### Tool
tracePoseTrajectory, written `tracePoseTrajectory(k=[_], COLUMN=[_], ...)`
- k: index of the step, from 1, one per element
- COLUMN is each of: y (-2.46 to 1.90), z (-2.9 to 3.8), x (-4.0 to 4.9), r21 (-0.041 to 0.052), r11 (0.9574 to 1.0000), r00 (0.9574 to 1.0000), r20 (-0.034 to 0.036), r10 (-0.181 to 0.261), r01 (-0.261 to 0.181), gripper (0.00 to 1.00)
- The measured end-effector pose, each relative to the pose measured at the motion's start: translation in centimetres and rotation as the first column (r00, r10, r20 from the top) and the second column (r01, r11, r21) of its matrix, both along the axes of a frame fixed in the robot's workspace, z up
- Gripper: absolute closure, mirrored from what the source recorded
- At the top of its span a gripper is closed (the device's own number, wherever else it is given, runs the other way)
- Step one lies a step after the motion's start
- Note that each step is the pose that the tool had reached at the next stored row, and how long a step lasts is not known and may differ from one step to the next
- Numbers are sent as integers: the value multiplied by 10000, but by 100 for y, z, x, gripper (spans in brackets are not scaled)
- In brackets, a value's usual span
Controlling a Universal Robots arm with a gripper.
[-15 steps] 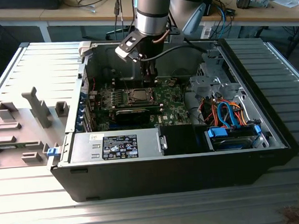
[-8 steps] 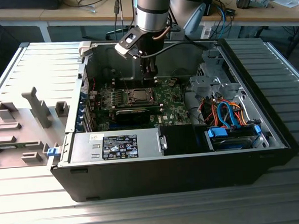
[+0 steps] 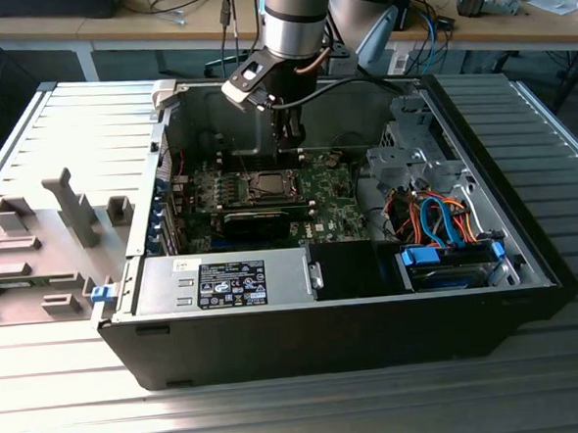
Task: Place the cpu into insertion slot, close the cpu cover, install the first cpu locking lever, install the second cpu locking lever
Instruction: 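Close the cpu cover, then install the first cpu locking lever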
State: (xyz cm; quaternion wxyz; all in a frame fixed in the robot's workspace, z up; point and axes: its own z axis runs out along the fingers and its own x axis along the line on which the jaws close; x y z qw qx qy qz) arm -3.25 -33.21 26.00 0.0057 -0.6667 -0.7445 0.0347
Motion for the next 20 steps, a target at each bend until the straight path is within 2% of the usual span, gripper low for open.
tracePoseTrajectory(k=[10,20], y=[0,0], z=[2,1], x=[0,0], r21=[0,-6], r11=[10000,9986], r00=[10000,9986], r20=[-1,-1], r10=[20,533], r01=[-20,-533], gripper=[89,89])
